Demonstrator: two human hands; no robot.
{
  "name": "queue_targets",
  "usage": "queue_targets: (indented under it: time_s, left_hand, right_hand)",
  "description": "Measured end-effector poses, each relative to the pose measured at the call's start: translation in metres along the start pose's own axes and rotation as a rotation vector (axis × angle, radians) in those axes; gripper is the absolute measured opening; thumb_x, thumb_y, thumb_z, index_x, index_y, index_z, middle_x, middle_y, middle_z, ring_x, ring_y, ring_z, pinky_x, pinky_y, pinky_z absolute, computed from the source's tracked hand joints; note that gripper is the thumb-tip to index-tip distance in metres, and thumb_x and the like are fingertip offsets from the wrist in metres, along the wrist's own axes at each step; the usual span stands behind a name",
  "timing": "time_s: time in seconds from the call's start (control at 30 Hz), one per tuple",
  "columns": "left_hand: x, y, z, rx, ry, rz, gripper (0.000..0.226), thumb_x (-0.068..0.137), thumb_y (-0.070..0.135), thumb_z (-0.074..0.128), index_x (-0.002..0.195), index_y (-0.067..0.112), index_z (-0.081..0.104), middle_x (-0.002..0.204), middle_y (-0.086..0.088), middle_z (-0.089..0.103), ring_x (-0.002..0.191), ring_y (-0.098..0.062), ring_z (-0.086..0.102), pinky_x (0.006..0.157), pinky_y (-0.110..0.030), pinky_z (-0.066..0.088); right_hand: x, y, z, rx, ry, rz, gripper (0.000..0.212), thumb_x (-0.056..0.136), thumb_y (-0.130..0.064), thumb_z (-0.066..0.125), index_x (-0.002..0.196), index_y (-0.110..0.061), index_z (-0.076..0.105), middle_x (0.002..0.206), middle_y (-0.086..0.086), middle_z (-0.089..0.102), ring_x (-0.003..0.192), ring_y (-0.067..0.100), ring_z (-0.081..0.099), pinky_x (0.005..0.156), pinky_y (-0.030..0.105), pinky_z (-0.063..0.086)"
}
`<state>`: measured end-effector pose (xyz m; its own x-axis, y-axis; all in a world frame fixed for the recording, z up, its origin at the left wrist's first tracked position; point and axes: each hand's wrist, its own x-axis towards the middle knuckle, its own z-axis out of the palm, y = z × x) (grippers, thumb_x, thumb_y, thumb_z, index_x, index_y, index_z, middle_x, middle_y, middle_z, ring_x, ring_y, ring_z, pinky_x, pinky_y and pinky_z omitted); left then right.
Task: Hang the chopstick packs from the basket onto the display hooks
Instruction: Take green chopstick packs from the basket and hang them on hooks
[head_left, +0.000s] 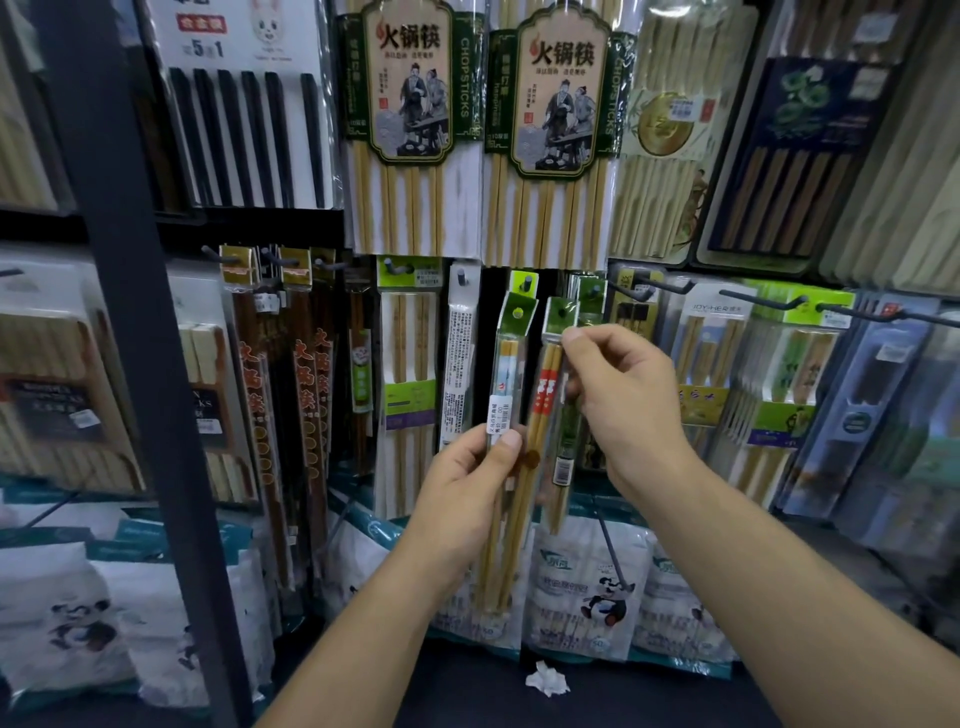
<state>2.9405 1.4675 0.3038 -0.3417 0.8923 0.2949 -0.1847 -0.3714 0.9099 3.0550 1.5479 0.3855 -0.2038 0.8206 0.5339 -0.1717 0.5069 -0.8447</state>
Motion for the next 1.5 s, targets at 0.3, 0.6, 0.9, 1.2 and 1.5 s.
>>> queue_targets:
  time_s: [0.3, 0.6, 0.9, 1.2, 1.5]
  left_hand:
    - [0.003, -0.005, -0.003, 0.077, 0.044, -0.028, 0.021, 0.106, 0.022, 0.053, 0.104, 0.018, 0.074, 0.085, 0.004, 0.07, 0.085, -0.008, 0.07, 0.075, -0.029, 0.059]
    - [0.003, -0.006, -0.004, 0.096, 0.043, -0.016, 0.023, 0.107, 0.021, 0.052, 0.104, 0.019, 0.075, 0.081, 0.002, 0.067, 0.078, -0.011, 0.067, 0.072, -0.029, 0.057]
    - [0.002, -0.004, -0.005, 0.046, 0.031, -0.021, 0.031, 0.109, 0.029, 0.048, 0.101, 0.03, 0.078, 0.074, 0.004, 0.059, 0.057, -0.006, 0.05, 0.048, -0.021, 0.039]
    - [0.004, -0.003, 0.009, 0.115, -0.025, 0.063, 0.028, 0.108, 0.025, 0.049, 0.086, 0.029, 0.066, 0.075, -0.001, 0.06, 0.061, -0.012, 0.054, 0.049, -0.026, 0.046]
    - [0.017, -0.012, 0.03, 0.324, -0.058, 0.11, 0.025, 0.103, 0.029, 0.06, 0.098, 0.05, 0.071, 0.095, 0.004, 0.072, 0.094, -0.017, 0.069, 0.087, -0.034, 0.06]
  right_hand:
    - [0.028, -0.008, -0.008, -0.005, 0.169, 0.068, 0.018, 0.097, -0.02, 0.065, 0.08, -0.021, 0.071, 0.065, -0.008, 0.059, 0.057, 0.003, 0.052, 0.057, 0.02, 0.044]
    - [0.038, 0.001, -0.004, -0.052, 0.206, 0.055, 0.03, 0.097, -0.024, 0.064, 0.068, -0.02, 0.066, 0.057, -0.007, 0.053, 0.056, 0.007, 0.05, 0.07, 0.025, 0.05]
    - [0.043, 0.015, -0.007, -0.119, 0.25, 0.069, 0.025, 0.095, -0.027, 0.067, 0.082, -0.006, 0.068, 0.069, 0.002, 0.059, 0.063, 0.009, 0.055, 0.076, 0.022, 0.053]
    - [0.008, 0.008, -0.009, -0.101, 0.024, -0.025, 0.01, 0.098, -0.022, 0.064, 0.09, -0.023, 0.071, 0.075, -0.01, 0.07, 0.068, -0.004, 0.061, 0.063, 0.01, 0.048]
    - [0.019, 0.0, -0.017, -0.102, 0.06, 0.022, 0.026, 0.1, -0.025, 0.062, 0.08, -0.013, 0.072, 0.057, -0.01, 0.056, 0.057, 0.003, 0.051, 0.06, 0.019, 0.045]
